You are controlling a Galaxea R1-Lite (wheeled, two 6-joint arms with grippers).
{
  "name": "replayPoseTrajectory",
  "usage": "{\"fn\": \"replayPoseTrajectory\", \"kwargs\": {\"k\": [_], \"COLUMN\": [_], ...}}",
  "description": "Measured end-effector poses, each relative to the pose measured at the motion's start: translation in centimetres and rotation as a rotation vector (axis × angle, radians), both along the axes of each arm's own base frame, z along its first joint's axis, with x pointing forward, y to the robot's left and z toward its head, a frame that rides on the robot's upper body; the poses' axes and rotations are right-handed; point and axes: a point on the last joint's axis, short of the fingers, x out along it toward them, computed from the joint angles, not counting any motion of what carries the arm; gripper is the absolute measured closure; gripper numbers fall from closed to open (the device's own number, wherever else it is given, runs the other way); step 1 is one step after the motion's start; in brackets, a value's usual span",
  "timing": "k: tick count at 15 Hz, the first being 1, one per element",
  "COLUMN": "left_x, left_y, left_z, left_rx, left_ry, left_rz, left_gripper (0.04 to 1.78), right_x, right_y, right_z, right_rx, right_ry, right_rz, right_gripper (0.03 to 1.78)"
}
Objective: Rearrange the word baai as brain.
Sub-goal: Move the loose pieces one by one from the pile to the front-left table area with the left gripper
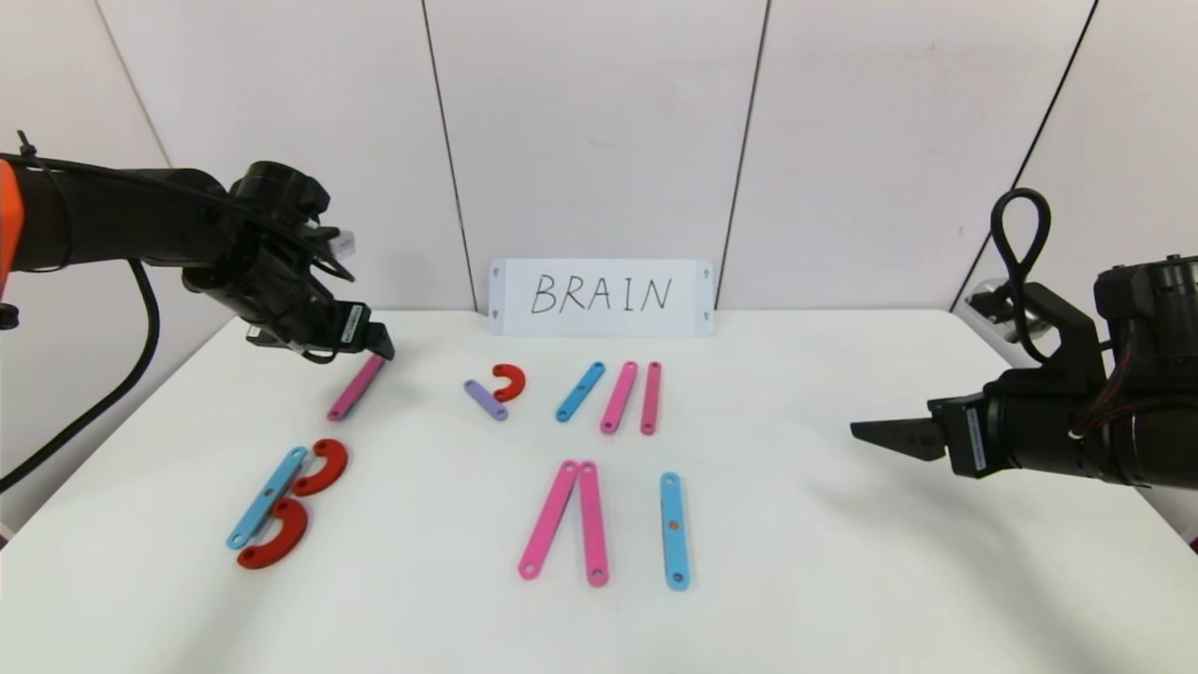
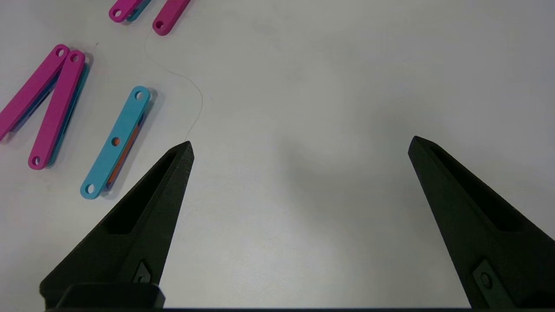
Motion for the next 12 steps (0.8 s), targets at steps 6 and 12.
{"fn": "replayPoseTrajectory", "kwargs": {"k": [6,12], "left_x": [3.4,5.1], "left_y": [2.8,3.3], "left_z": [-2.5,-6.2], "left_rx": [-0.004,-0.008], "left_ry": [0.016,0.098], "left_rz": [0.021,0.030], "left_gripper": [0.07,0.07], "right_x": [0.0,-0.1], "right_y": [0.0,0.0], "right_z": [-0.1,-0.2], "right_rx": [-0.005,-0.005], "right_ry": [0.003,0.005], "right_rz": [0.006,0.007], "right_gripper": [0.08,0.08]}}
